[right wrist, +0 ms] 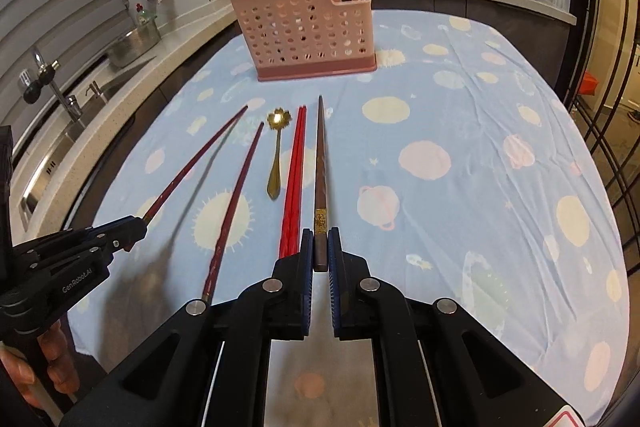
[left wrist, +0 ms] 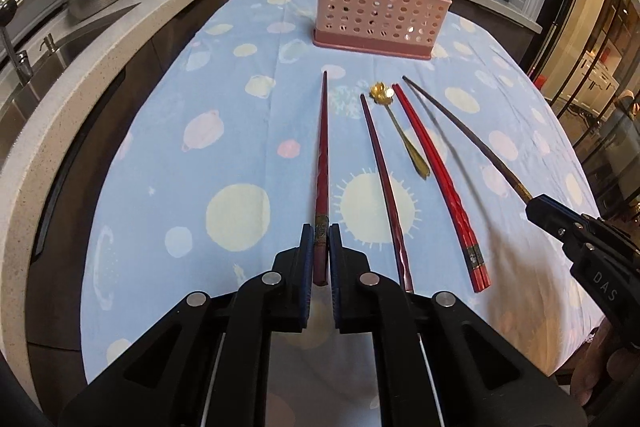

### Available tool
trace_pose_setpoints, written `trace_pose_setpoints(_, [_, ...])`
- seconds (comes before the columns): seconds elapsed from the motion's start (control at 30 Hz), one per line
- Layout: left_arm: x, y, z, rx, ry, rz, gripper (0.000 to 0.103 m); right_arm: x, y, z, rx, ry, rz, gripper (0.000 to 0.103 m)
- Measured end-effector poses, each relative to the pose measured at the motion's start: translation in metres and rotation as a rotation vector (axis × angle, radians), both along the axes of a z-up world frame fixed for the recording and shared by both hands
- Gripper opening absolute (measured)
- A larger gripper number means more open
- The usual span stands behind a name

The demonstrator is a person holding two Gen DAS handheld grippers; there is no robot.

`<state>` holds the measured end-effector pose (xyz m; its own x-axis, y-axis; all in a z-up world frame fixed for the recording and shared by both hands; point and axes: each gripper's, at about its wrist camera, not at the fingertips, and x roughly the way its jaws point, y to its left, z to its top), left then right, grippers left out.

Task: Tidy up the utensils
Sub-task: 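Close the left tool on a dark red chopstick while the right tool grasps a brown chopstick, then lift both held chopsticks and carry them over the pink basket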

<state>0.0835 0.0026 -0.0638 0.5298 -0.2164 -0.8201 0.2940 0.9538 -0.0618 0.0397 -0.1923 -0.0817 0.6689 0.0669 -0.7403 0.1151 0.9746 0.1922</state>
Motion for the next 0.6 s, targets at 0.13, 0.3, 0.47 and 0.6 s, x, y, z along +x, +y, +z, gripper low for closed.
trace_pose_setpoints(0.13, [0.005, 0.004, 0.027, -0.020, -0.051, 0.006, 0.007, 0.000, -0.009, 0.034, 0.006, -0.076, -0.018, 0.007])
trace_pose_setpoints(0.3, [0.016, 0.004, 0.053, -0.031, -0.113, 0.012, 0.007, 0.006, -0.022, 0.073, 0.000, -0.162, -0.037, 0.007])
trace_pose_setpoints(0.47, [0.033, 0.000, 0.077, -0.047, -0.168, 0.011, 0.007, 0.021, -0.033, 0.101, 0.001, -0.219, -0.040, 0.007])
trace_pose_setpoints(0.6, [0.049, -0.004, 0.096, -0.065, -0.204, 0.009, 0.007, 0.034, -0.036, 0.121, -0.010, -0.261, -0.036, 0.007])
